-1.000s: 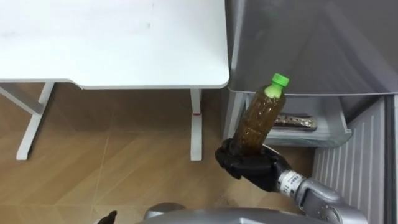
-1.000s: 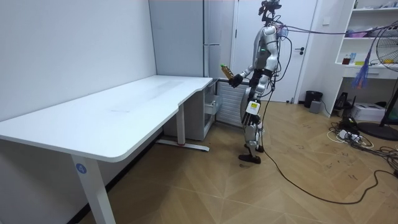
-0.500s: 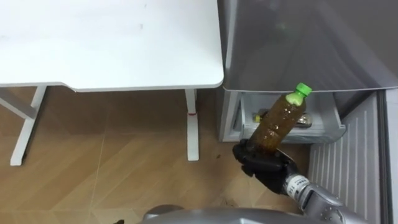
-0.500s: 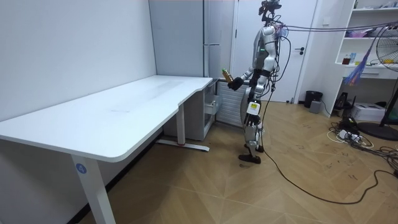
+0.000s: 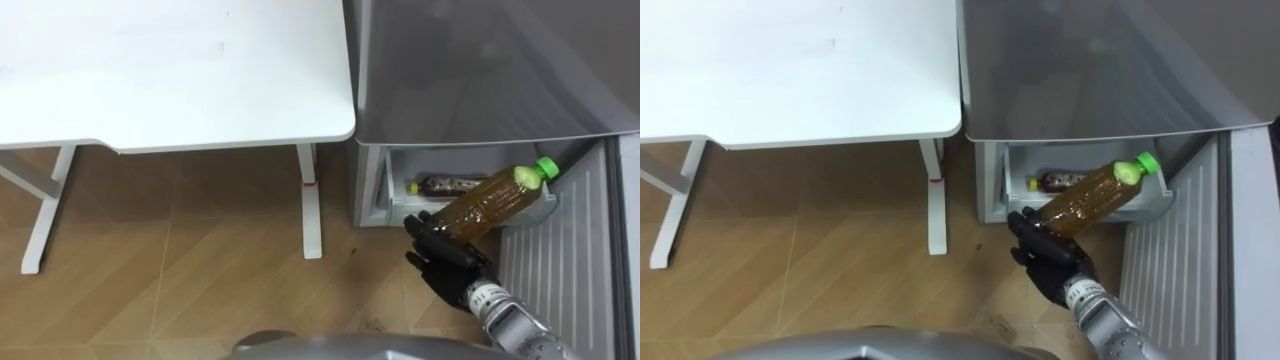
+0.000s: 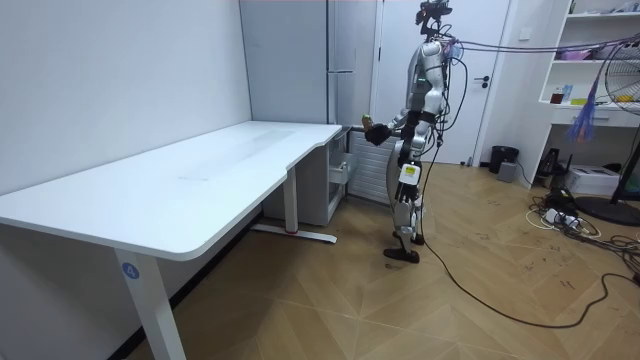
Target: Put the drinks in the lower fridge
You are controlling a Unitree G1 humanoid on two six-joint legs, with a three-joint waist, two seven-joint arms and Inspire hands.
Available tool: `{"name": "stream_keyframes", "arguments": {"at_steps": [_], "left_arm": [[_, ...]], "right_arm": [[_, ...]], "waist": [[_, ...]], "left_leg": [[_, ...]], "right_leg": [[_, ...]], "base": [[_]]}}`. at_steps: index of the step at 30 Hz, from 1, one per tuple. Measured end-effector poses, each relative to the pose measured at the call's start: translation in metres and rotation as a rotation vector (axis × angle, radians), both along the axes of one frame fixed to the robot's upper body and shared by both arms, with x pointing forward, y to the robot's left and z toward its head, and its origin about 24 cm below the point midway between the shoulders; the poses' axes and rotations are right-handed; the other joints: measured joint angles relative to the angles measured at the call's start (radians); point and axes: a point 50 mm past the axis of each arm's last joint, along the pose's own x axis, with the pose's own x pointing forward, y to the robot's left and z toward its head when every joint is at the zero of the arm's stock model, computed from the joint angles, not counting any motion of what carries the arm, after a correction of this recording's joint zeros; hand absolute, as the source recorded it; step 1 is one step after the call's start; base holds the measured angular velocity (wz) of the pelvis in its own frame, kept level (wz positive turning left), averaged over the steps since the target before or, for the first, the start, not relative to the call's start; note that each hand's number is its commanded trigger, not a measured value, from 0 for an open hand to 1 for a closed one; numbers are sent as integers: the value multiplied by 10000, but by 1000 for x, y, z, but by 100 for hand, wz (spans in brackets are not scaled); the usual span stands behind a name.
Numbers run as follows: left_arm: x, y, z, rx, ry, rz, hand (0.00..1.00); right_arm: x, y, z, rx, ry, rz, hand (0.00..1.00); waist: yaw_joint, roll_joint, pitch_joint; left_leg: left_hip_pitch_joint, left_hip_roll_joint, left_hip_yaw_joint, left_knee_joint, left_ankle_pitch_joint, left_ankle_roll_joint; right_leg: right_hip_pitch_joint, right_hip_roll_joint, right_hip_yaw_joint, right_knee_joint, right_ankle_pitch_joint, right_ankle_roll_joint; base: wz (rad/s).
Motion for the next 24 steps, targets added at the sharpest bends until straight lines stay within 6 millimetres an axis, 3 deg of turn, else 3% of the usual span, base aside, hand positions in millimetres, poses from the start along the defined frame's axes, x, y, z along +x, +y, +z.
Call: {"name": "stream_keyframes", "arguments": {"at_steps": [11,19,24], "left_arm": [[1,0,0,-72,-38,44,0],[2,1,0,-181,-80,91,0],[3,1,0,-178,-109,83,0]], "right_arm": [[4,1,2,1204,-220,-1349,100],[22,4,9,2253,-685,-2436,100],[30,1,14,2770,-1098,-3505,100]], "waist": [[65,10,-3],[71,102,-11],[293,173,-14]], "left_leg": [[70,16,105,-44,0,0],[81,2,107,-9,0,1],[123,-1,89,-7,0,1]], "right_leg": [[1,20,152,18,-8,10],[-1,9,168,32,-10,11],[-28,9,154,-7,-16,16]], "base": [[-1],[0],[0]]}}
